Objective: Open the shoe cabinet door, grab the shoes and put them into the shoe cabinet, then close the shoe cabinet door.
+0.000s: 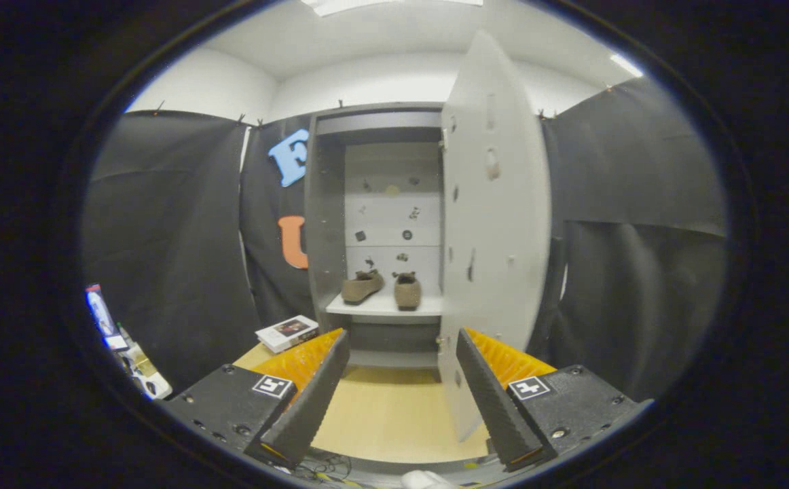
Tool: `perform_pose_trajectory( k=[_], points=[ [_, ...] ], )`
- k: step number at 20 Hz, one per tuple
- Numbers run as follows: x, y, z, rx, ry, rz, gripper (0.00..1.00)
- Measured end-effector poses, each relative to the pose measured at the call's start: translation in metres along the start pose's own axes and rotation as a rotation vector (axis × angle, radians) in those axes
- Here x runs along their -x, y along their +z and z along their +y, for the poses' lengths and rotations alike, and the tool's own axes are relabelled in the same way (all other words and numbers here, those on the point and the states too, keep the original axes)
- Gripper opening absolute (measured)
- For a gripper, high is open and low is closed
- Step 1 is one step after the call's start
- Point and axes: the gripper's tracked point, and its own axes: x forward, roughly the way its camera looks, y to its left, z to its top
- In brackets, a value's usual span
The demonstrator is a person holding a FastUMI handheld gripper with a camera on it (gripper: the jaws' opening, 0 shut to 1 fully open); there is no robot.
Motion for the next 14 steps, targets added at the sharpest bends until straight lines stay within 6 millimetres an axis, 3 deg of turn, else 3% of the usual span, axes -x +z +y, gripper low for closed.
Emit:
perform_pose_trajectory(
  k=[6, 10, 14],
  points=[
    [0.024, 0.016, -0.105, -0.013, -0.135, -0.020, 1.00],
    [-0.001, 0.026, -0.156, -0.024, -0.123, -0.013, 1.00],
    [-0.038, 0.034, -0.168, 0.002, -0.010, -0.014, 1.00]
  ],
)
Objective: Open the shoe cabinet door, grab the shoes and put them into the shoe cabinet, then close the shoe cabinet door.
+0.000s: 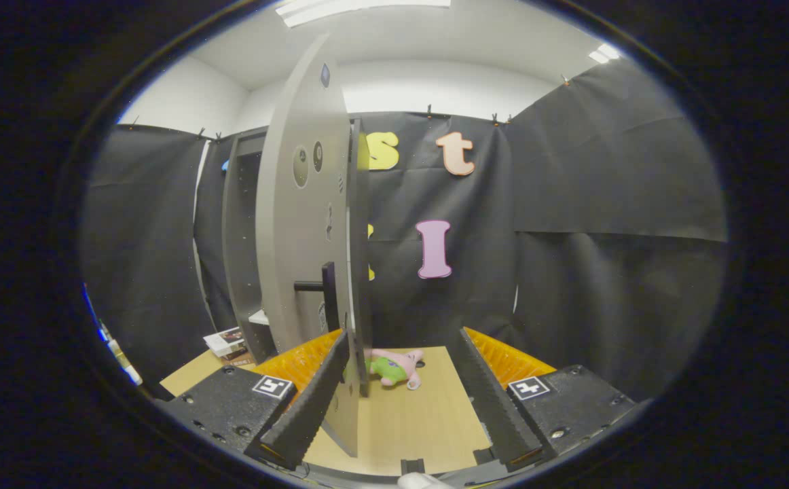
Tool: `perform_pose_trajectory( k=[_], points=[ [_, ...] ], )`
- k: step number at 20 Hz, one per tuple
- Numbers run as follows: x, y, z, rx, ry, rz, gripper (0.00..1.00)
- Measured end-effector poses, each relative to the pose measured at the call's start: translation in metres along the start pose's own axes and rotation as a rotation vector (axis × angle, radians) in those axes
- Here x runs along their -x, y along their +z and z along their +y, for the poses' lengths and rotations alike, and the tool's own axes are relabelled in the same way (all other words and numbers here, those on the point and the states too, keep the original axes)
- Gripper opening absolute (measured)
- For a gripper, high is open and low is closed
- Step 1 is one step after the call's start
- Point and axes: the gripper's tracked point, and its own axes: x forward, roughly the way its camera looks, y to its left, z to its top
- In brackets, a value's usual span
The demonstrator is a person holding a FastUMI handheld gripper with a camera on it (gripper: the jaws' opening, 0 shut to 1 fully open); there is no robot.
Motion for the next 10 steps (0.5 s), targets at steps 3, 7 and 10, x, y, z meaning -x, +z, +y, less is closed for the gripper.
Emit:
perform_pose_trajectory(
  k=[3, 7, 10],
  points=[
    [-0.017, 0.005, 0.007, 0.017, 0.095, -0.008, 1.00],
    [-0.027, 0.005, 0.013, 0.035, 0.174, -0.017, 0.98],
    [-0.030, 0.000, 0.021, 0.028, 0.228, -0.001, 0.97]
  ],
)
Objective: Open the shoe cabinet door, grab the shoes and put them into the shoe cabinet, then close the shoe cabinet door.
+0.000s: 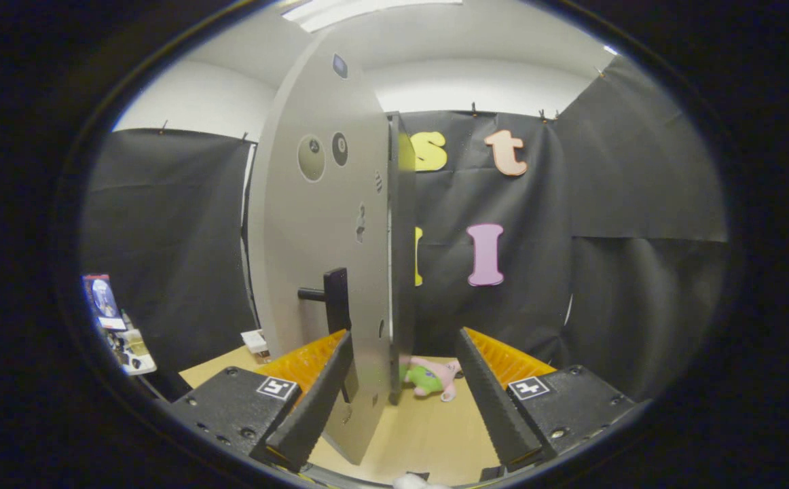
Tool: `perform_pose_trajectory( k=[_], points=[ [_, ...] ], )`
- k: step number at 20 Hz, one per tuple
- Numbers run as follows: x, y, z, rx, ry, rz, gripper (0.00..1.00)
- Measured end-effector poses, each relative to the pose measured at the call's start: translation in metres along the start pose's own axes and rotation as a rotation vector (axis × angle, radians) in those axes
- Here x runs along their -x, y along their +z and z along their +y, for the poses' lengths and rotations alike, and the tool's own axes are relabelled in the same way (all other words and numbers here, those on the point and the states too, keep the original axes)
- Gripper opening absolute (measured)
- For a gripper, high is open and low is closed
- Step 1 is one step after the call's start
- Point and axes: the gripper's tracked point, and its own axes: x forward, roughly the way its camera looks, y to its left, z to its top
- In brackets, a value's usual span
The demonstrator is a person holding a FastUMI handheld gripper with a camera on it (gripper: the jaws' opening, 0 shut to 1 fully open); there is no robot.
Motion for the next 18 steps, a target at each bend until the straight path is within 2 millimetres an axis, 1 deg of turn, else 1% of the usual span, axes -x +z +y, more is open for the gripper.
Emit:
perform_pose_trajectory(
  k=[2, 3, 6, 9, 13, 15, 18],
  points=[
    [-0.001, 0.003, 0.003, 0.021, -0.018, -0.008, 0.95],
    [-0.002, 0.003, 0.008, 0.028, -0.021, -0.008, 0.94],
    [-0.003, -0.001, 0.035, 0.006, -0.023, 0.004, 0.94],
    [-0.009, 0.000, 0.067, 0.005, -0.055, 0.006, 0.94],
    [-0.024, -0.001, 0.119, 0.003, -0.081, 0.010, 0.94],
    [-0.036, -0.001, 0.143, 0.002, -0.079, 0.011, 0.94],
    [-0.062, -0.006, 0.175, 0.011, -0.078, 0.020, 0.94]
  ],
)
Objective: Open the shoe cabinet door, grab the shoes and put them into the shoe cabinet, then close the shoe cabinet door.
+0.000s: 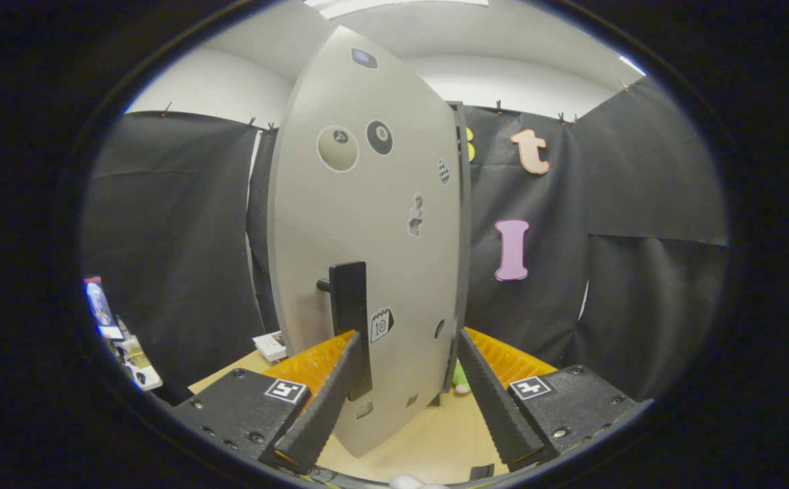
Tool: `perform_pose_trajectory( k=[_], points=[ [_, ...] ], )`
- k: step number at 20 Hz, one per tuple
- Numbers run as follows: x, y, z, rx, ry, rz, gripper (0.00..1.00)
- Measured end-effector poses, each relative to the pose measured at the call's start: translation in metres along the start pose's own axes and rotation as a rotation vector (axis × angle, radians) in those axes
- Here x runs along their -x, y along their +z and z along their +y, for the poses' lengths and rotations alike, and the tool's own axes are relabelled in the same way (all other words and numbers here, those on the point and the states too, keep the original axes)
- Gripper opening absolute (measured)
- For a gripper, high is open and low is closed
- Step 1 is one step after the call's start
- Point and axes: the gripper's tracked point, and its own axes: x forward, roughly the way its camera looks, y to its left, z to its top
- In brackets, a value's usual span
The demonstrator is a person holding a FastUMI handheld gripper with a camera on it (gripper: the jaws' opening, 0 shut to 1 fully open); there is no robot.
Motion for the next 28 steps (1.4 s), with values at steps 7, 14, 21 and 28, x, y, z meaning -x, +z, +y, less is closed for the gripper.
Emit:
perform_pose_trajectory(
  k=[7, 14, 21, 28],
  points=[
    [-0.035, 0.002, 0.059, 0.017, 0.046, -0.013, 1.00],
    [-0.026, 0.001, 0.063, -0.010, 0.015, -0.003, 1.00],
    [0.002, 0.014, 0.052, -0.028, -0.053, -0.031, 1.00],
    [0.047, 0.016, 0.036, -0.043, -0.144, -0.044, 1.00]
  ],
)
